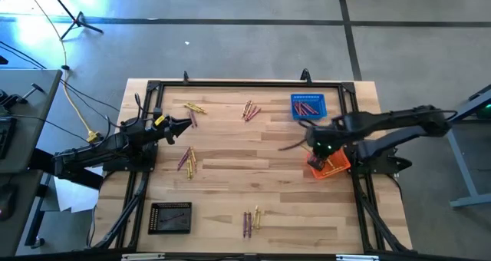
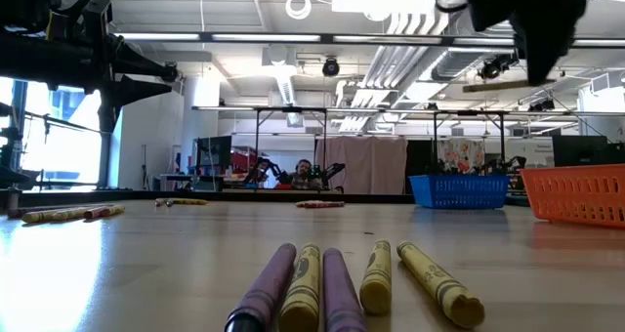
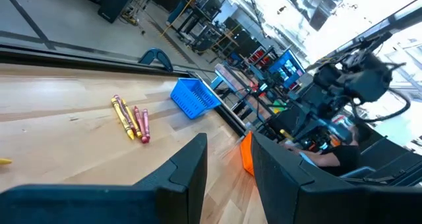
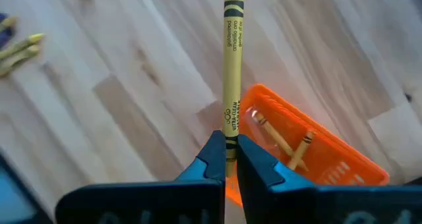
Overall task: Sort crayons
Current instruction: Put the yellow crayon into the orange basket, then put the red crayon into the blue basket
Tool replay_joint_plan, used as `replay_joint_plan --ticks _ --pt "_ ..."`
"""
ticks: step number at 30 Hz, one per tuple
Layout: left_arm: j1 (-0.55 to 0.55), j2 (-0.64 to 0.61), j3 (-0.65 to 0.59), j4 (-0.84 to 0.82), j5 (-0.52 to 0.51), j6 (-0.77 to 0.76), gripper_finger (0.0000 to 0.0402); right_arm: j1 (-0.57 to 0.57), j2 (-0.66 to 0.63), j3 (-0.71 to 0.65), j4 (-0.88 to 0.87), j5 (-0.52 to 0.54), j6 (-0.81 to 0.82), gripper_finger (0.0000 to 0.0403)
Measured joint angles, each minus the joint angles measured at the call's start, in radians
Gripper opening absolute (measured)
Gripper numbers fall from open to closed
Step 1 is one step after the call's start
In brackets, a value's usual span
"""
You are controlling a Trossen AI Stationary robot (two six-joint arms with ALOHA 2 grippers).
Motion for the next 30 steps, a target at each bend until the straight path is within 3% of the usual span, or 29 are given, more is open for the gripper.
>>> replay_joint_plan --ticks 4,12,17,30 --pt "0.0 0.0 0.0 0.0 0.0 0.0 0.0106 0.063 -0.074 -0.136 -0.001 0.058 0.105 0.0007" --pt "0.0 0.0 0.0 0.0 0.0 0.0 0.0106 0.14 -0.117 -0.333 0.023 0.012 0.218 0.0012" --pt "0.0 0.0 0.0 0.0 0.0 0.0 0.0106 0.155 -0.117 -0.356 0.028 0.013 0.259 0.0019" --pt "0.0 0.0 0.0 0.0 0.0 0.0 0.0106 0.157 -0.117 -0.353 0.106 0.057 0.319 0.0081"
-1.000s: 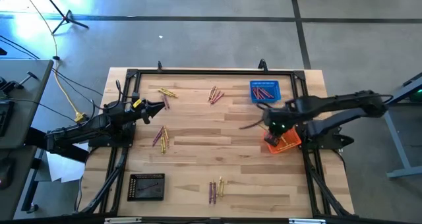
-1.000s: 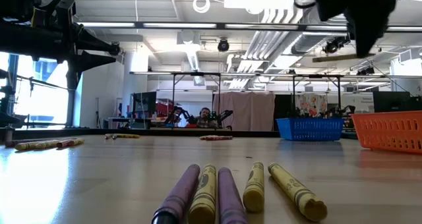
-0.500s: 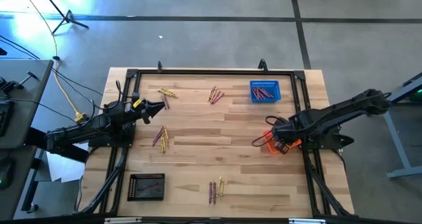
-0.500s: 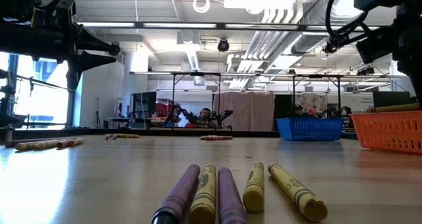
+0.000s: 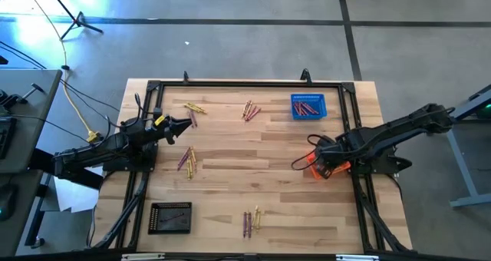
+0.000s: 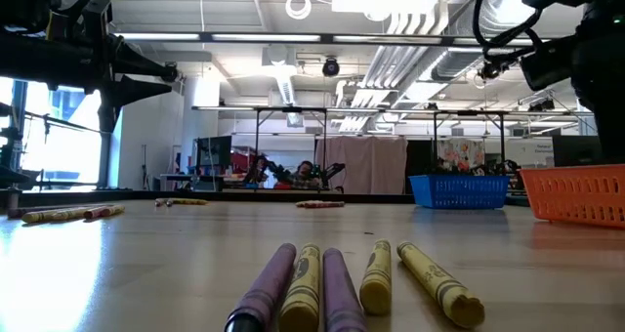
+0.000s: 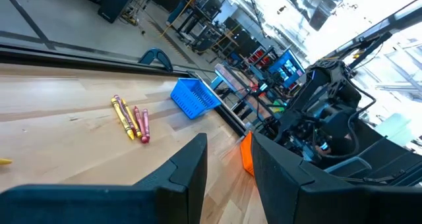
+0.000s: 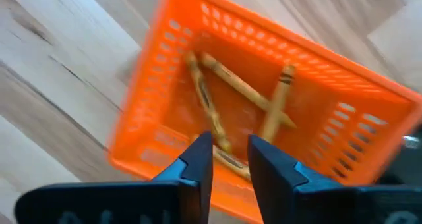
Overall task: Sort crayons
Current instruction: Put the red crayon into the blue basket
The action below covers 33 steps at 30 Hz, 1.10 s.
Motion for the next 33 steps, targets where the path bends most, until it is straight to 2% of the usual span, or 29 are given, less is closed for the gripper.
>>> replay_joint_plan --ticks 3,6,14,18,23,27,33 --pt "0.0 0.0 0.0 0.0 0.0 0.0 0.0106 0.0 0.0 0.0 0.104 0.046 0.039 0.0082" --pt "0.0 0.0 0.0 0.0 0.0 0.0 0.0106 0.0 0.0 0.001 0.258 0.174 -0.019 0.0082" --pt "0.0 0.0 0.0 0.0 0.0 0.0 0.0106 0.0 0.038 -0.012 0.788 0.572 -0.521 0.0083" --pt "0.0 0.0 0.0 0.0 0.0 0.0 0.0106 -0.003 0.117 -0.014 1.047 0.678 -0.717 0.0083" --pt "0.0 0.0 0.0 0.0 0.0 0.0 0.0106 -0.034 0.273 -0.014 1.32 0.68 -0.849 0.0083" --pt "0.0 0.0 0.0 0.0 0.0 0.0 0.0106 -0.088 0.41 -0.014 1.492 0.676 -0.872 0.0083" --pt "0.0 0.0 0.0 0.0 0.0 0.0 0.0106 -0.196 0.536 -0.014 1.533 0.551 -0.826 0.0083"
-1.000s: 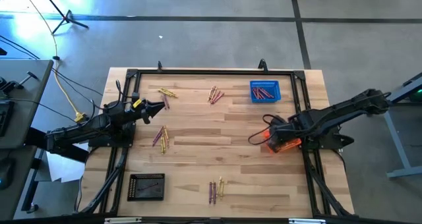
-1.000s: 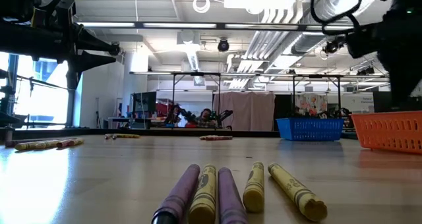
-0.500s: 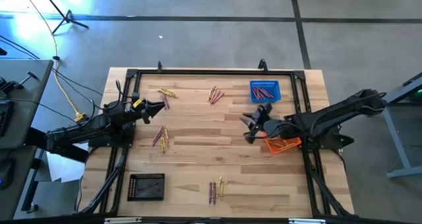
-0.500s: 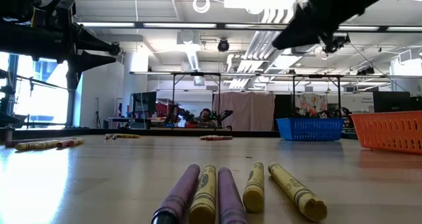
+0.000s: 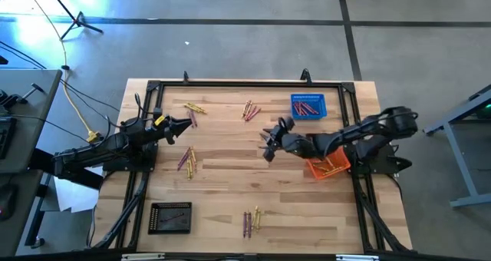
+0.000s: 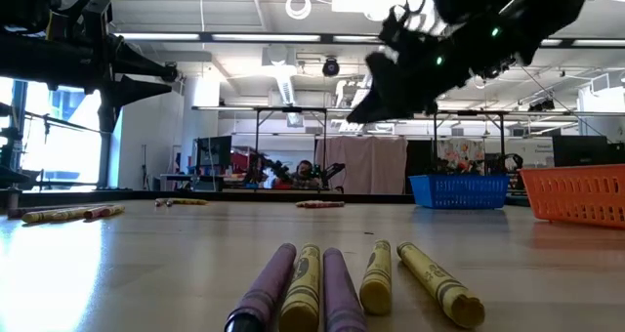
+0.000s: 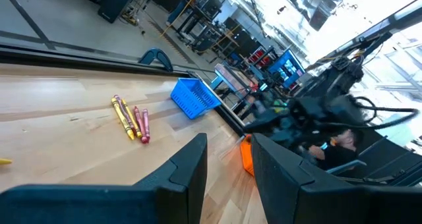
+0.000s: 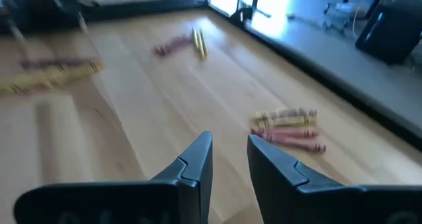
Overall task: Sort crayons
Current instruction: Put the red crayon into the blue basket
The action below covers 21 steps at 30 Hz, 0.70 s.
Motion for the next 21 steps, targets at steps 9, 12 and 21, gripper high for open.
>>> replay_joint_plan --ticks 9,12,21 --pt "0.0 0.0 0.0 0.0 0.0 0.0 0.0106 -0.191 0.077 0.161 -0.248 -0.191 -0.128 0.0083" --pt "0.0 0.0 0.0 0.0 0.0 0.0 0.0106 -0.243 0.078 0.268 -0.442 -0.202 -0.233 0.0083" --pt "0.0 0.0 0.0 0.0 0.0 0.0 0.0106 -0.383 0.197 0.524 -0.709 -0.372 -0.615 0.0083"
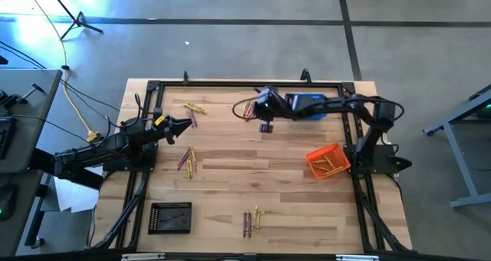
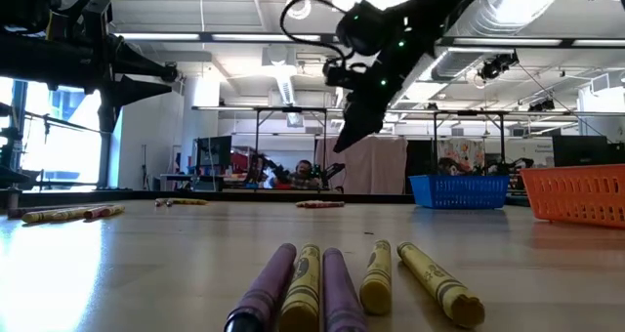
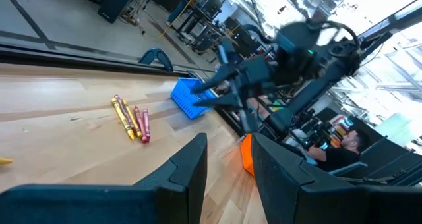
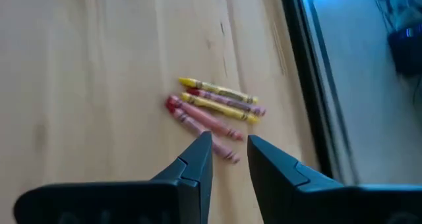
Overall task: Sort crayons
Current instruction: Put the red crayon into the blue basket
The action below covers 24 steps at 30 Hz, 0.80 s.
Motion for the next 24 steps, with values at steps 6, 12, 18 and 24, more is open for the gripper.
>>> replay_joint_plan --ticks 6,12,18,24 --pt "0.0 0.0 0.0 0.0 -0.001 0.0 0.0106 -0.078 0.113 0.072 -0.05 -0.033 -0.388 0.0083" --pt "0.0 0.0 0.0 0.0 0.0 0.0 0.0106 -0.139 0.195 0.08 -0.052 -0.098 -0.775 0.0083" --pt "0.0 0.0 0.0 0.0 0.0 0.0 0.0106 -0.173 0.216 0.08 -0.049 -0.235 -0.818 0.0083" --pt "0.0 0.0 0.0 0.0 0.0 0.0 0.0106 -0.196 0.216 0.08 -0.048 -0.301 -0.868 0.0083"
